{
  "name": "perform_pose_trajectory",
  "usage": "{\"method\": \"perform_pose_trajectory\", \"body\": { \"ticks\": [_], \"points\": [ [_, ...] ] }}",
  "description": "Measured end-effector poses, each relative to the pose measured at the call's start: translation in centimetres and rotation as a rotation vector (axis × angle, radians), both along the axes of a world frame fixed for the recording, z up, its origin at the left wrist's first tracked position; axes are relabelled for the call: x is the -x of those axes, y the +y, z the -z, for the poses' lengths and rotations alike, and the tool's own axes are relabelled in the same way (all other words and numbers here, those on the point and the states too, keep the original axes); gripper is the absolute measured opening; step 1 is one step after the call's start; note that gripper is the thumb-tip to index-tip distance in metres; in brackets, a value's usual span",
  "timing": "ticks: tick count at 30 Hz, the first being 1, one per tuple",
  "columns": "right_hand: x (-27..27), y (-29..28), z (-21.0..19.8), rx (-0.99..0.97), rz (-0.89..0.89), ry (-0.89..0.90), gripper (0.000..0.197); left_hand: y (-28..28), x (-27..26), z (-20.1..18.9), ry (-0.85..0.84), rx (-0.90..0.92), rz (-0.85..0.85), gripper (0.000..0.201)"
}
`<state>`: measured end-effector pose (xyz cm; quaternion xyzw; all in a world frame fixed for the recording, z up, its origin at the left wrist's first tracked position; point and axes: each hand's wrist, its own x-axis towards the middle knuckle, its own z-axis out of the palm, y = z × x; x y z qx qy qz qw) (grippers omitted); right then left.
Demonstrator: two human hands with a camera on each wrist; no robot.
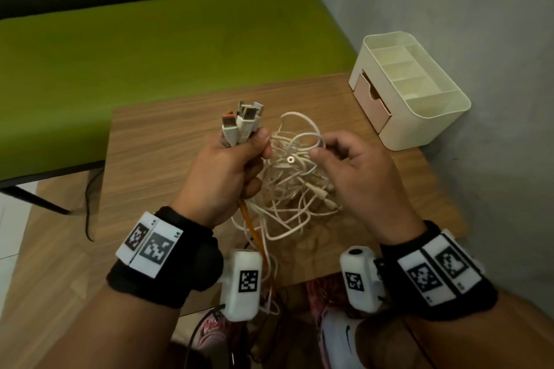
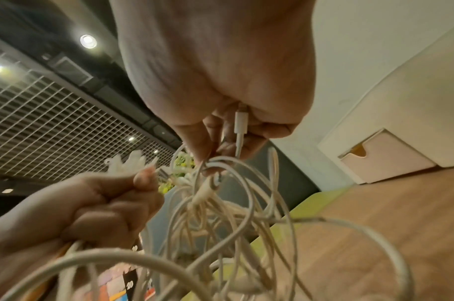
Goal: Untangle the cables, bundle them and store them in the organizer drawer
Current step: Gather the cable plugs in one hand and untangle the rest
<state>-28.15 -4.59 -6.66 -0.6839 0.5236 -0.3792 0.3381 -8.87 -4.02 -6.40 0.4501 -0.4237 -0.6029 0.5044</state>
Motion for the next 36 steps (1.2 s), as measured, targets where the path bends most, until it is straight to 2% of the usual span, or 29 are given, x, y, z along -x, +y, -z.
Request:
{"method": "perform_pose_trajectory", "body": {
  "ticks": [5,11,12,14,17,19,20,23,24,27,30,33,36],
  "points": [
    [2.0,-2.1,1.2,-0.104,0.161,-0.014,0.014,-0.3,-1.0,0.1,0.015,-0.012,-0.054,0.026],
    [3.1,-3.1,2.2,-0.202,0.243,0.078,0.003,-0.2,-1.0,-0.2,0.017,-0.028,-0.07,0.03],
    [3.3,-3.1,2.1,-0.217,0.228,0.093,0.002,-0.1,-1.0,-0.3,0.006,-0.036,-0.069,0.031],
    [3.5,-3.0,1.8,-0.242,0.13,0.023,0.018,-0.1,-1.0,-0.4,-0.01,-0.053,-0.065,0.031],
    [3.6,-2.4,0.3,-0.292,-0.167,-0.299,0.058,0.1,-0.8,-0.6,-0.029,-0.074,-0.062,0.032],
    [3.5,-2.1,-1.1,-0.303,-0.279,-0.429,0.066,0.1,-0.5,-0.7,-0.047,-0.077,-0.058,0.033],
    [3.4,-1.8,-1.6,-0.268,-0.273,-0.421,0.063,0.1,-0.3,-0.7,-0.059,-0.071,-0.046,0.033],
    [1.9,-0.7,-2.3,-0.032,-0.201,-0.137,0.041,0.3,0.2,-1.0,-0.09,-0.042,-0.005,0.032],
    [1.2,-0.2,-2.1,0.029,-0.227,-0.034,0.041,0.4,0.4,-1.1,-0.088,-0.038,0.007,0.032],
    [-0.6,0.2,0.1,0.054,-0.305,0.166,0.052,0.8,1.0,-1.2,-0.077,-0.005,0.057,0.031],
    [-0.7,-0.4,1.9,0.027,-0.182,0.276,0.047,1.1,1.0,-1.3,-0.057,0.04,0.109,0.025],
    [-0.5,-0.7,2.8,-0.007,-0.055,0.362,0.06,1.5,0.1,-2.0,0.163,0.014,0.139,0.018],
    [0.9,-1.1,4.2,-0.216,0.054,0.661,0.081,1.2,-2.7,-3.7,0.404,0.09,0.124,0.018]
  ]
}}
